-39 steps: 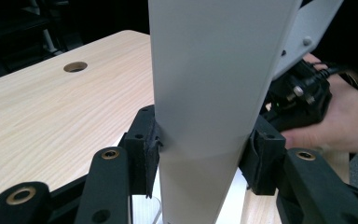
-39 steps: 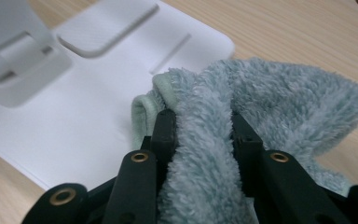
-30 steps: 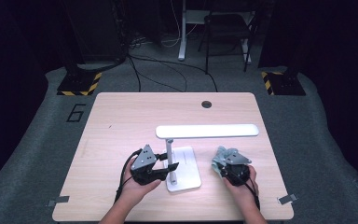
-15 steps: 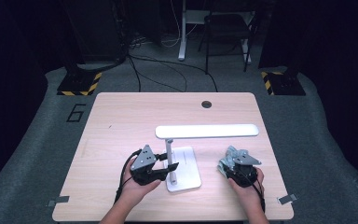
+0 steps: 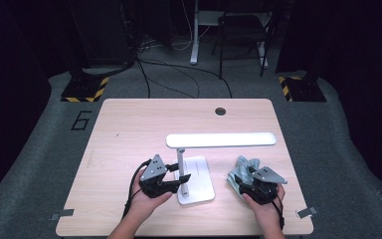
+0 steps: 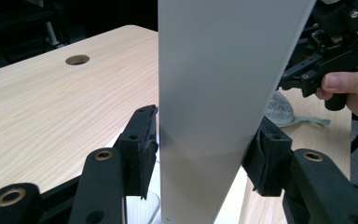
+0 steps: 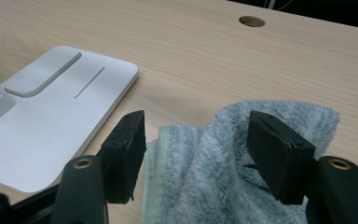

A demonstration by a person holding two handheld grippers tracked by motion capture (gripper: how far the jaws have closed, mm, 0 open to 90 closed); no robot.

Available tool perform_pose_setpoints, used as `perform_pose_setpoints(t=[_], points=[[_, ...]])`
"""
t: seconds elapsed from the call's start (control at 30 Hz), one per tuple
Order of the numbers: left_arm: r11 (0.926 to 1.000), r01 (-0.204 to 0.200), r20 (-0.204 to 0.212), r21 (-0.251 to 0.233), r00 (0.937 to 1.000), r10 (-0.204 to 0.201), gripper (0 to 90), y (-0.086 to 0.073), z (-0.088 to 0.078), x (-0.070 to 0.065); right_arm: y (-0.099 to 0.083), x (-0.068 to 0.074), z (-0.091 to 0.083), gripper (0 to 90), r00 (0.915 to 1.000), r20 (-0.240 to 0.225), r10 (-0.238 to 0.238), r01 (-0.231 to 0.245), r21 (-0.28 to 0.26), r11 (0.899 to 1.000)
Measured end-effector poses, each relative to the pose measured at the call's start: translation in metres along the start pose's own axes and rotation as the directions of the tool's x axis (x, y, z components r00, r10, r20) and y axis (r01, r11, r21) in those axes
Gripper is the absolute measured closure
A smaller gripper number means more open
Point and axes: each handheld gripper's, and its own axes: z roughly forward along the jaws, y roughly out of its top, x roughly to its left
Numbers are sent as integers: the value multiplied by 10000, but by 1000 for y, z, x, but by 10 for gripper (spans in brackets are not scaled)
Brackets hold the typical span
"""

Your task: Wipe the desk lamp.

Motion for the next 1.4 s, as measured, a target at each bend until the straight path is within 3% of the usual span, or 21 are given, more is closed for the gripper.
perform_pose_setpoints(t=[0.2, 0.37, 0.6, 0.73, 0.93, 1.07, 1.3, 1.4], points=[[9998, -159, -82, 72, 9998, 160, 492, 1, -3, 0, 1, 1, -8, 386, 9998, 196, 88, -76, -625, 9980], [10000, -45, -298, 34, 9995, 46, 487, 0, -6, 2, 2, 7, -11, 414, 9992, 318, -234, 268, -1116, 9934], [9991, 427, -781, 34, 9960, -423, 491, -3, -18, 14, -1, 11, -7, 418, 9996, 159, -246, 260, -951, 9951], [9984, 547, -902, -114, 9944, -555, 524, -1, -16, 13, -1, 16, -4, 420, 9989, -22, -471, 467, -930, 9946], [9998, 203, -1246, 44, 9920, -196, 605, -1, -10, 9, -2, 21, -1, 421, 9979, -156, -636, 621, -798, 9949], [10000, 38, -1203, 57, 9927, -31, 616, 0, -8, 8, -4, 20, -1, 421, 9981, -92, -605, 596, -821, 9948], [9993, -306, -565, 204, 9979, 318, 636, 4, -1, 3, -9, 14, -6, 423, 9998, 28, -199, 201, -779, 9968], [9995, -313, -511, 93, 9982, 317, 649, 5, 2, 4, -10, 12, -6, 423, 9998, 24, -174, 175, -711, 9973]])
